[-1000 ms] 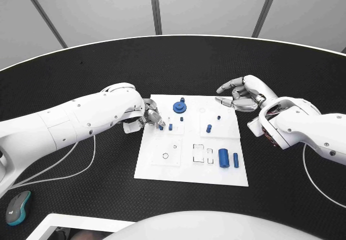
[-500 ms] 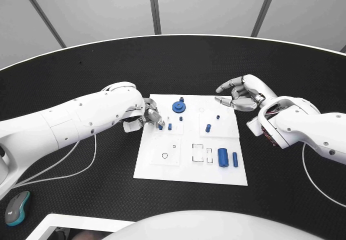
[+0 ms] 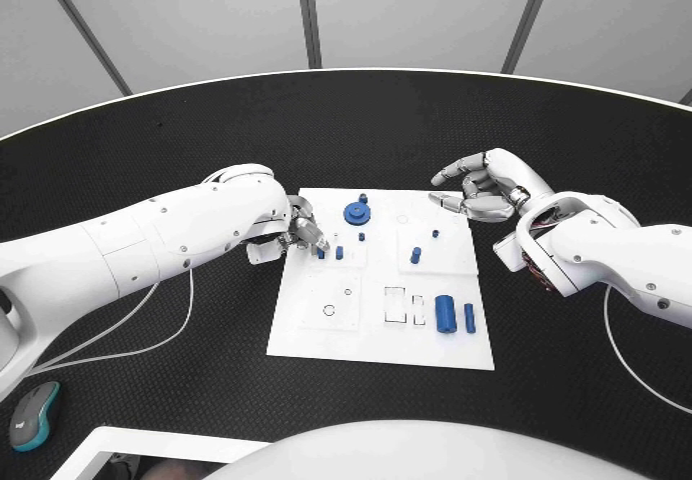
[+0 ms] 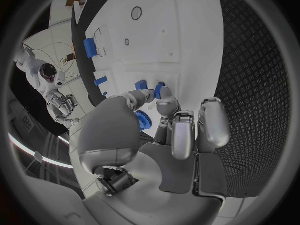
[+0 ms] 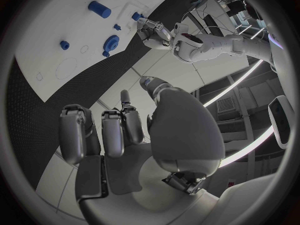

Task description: Assemble the parts on the task board

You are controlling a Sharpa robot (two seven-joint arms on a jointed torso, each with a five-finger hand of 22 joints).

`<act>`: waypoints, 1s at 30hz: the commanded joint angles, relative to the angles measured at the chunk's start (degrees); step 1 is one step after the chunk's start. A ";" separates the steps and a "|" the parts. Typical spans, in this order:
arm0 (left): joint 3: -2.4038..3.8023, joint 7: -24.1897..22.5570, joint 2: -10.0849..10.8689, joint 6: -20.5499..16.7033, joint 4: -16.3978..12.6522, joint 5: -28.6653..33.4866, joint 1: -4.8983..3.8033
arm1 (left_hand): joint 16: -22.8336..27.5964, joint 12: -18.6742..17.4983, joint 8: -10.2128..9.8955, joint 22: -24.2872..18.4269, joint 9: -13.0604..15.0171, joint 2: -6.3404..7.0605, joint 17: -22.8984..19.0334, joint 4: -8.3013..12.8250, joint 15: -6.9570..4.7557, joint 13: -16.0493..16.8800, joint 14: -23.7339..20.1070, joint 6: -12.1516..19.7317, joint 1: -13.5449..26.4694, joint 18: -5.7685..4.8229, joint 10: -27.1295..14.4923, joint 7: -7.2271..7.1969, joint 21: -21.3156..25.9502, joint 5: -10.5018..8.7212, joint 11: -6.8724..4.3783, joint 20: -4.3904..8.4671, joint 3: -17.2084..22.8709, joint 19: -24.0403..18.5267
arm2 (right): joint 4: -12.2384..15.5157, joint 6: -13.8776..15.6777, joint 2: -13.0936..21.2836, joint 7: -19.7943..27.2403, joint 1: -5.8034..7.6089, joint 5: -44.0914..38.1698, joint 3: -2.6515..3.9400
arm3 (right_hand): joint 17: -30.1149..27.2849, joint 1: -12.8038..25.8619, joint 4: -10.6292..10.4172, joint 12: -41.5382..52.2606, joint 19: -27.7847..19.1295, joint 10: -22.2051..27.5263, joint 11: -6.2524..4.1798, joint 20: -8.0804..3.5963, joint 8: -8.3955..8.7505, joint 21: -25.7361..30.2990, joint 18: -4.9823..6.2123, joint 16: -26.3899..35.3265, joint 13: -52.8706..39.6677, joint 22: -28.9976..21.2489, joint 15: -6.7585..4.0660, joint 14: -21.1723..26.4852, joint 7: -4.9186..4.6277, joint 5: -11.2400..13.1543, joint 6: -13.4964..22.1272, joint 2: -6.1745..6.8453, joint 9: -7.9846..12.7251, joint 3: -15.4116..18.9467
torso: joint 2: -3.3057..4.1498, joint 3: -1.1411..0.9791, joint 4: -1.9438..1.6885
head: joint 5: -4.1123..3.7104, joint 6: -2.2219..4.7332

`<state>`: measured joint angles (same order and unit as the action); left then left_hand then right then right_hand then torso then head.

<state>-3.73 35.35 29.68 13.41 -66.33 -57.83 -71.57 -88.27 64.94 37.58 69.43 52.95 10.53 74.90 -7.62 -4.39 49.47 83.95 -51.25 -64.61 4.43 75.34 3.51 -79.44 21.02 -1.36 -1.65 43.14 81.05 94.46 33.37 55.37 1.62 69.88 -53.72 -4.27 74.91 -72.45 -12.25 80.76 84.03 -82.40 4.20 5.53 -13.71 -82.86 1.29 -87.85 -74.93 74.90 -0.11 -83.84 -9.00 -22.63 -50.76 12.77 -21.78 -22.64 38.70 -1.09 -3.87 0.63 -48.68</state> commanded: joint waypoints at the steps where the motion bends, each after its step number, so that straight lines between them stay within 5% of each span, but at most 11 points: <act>1: 0.00 0.20 -0.01 -0.14 -0.03 -0.03 0.00 | -0.23 -0.12 0.41 0.06 0.14 0.53 12.21 6.19 -0.38 -0.07 5.24 0.91 0.98 -0.08 -0.05 -0.72 -0.20 -0.42 -0.15 0.24 5.29 0.12 | -0.01 0.00 -0.01 0.01 0.00 0.00 0.00 | 11.12 -0.23 -0.22 0.15 2.98 -0.13 -0.30 -0.31 -0.31 0.28 0.63 0.19 -6.76 9.44 -0.41 -5.17 0.12 -0.24 0.11 -0.45 -0.01 0.00 | 0.01 -0.05 0.04 | 0.04 -0.05; 30: -0.01 1.31 0.16 1.77 -0.22 -0.10 0.00 | -0.26 1.18 1.69 1.73 -0.40 2.28 12.27 4.14 -1.27 1.40 5.27 -0.69 2.53 -0.41 1.23 -2.10 -1.04 -0.31 -1.24 0.91 1.73 1.01 | -0.09 0.04 0.01 0.02 0.00 0.00 0.00 | 11.12 -0.23 -0.22 0.15 2.98 -0.13 -0.30 -0.31 -0.31 0.28 0.63 0.19 -6.76 9.44 -0.41 -5.17 0.12 -0.24 0.11 -0.45 -0.01 0.00 | 0.04 -0.01 -0.01 | -0.17 -0.18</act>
<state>-3.73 36.65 29.82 15.14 -66.53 -57.93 -71.57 -88.27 65.79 38.92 71.11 52.64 12.17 74.90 -6.55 -5.20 50.81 83.93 -52.44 -62.06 4.43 76.26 2.22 -80.20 20.55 -2.50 -0.84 42.07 81.86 94.37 33.40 55.38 1.65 69.88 -53.72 -4.27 74.91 -72.45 -12.25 80.76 84.03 -82.40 4.20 5.53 -13.71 -82.86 1.30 -87.85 -74.91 74.90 -0.11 -83.84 -9.00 -22.62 -50.77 12.77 -21.79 -22.64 38.69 -1.09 -3.87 0.48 -48.82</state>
